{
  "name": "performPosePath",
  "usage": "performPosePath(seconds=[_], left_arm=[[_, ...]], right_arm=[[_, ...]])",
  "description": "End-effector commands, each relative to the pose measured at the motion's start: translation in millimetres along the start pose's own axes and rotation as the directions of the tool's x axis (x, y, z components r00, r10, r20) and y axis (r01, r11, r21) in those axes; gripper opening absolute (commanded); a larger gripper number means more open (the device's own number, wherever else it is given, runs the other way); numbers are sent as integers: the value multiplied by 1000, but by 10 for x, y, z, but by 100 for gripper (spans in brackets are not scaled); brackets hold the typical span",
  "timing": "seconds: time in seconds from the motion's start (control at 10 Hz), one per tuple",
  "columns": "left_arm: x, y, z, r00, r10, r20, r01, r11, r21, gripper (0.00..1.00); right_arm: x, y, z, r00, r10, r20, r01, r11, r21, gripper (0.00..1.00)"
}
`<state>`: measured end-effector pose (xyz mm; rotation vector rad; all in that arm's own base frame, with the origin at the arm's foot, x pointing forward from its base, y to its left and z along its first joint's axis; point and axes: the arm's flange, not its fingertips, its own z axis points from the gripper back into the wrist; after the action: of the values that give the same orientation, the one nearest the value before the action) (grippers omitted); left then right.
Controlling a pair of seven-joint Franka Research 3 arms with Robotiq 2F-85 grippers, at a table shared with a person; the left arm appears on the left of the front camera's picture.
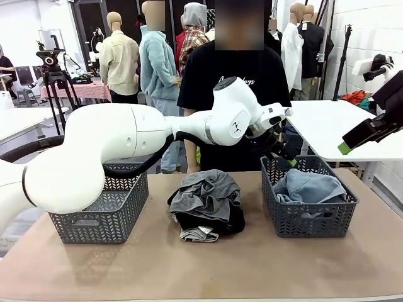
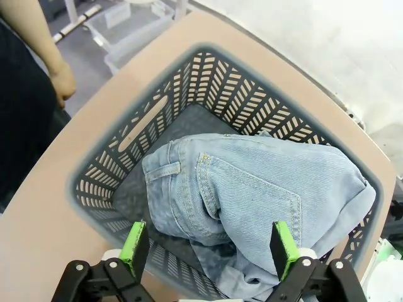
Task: Sort the tops and bottoms.
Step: Lift clothes from the center of the table with your right hand.
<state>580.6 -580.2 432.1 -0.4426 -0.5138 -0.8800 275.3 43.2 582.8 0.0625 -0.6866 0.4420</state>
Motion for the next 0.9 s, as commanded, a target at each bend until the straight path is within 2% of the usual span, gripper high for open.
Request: performPosePath(seconds=[0.0,0.2,0.3,0.4,0.6,0.7,0.8], left_arm=[[5,4,27,1000,2,0,-2,1000,-2,100],[0,0,0,1000,0,0,0,1000,0,100],[-116,-254,267,999,-50,14,49,995,83,100],[-132,-420,437,996,-87,4,86,992,93,100],[-126,-804,871,986,-138,-94,149,982,120,100],[-145,-839,1099,986,-115,-123,135,975,174,100],[-204,-842,1302,986,-64,-151,91,980,179,100]], right_arm=[[-10,-8,-11,1000,7,-11,-8,1000,-11,100],[-10,-8,-11,1000,7,-11,-8,1000,-11,100],[-10,-8,-11,1000,7,-11,-8,1000,-11,100],[-10,-8,-11,1000,7,-11,-8,1000,-11,100],[-10,-8,-11,1000,7,-11,-8,1000,-11,100],[-10,-8,-11,1000,7,-11,-8,1000,-11,100],[-10,-8,-11,1000,7,-11,-8,1000,-11,100]])
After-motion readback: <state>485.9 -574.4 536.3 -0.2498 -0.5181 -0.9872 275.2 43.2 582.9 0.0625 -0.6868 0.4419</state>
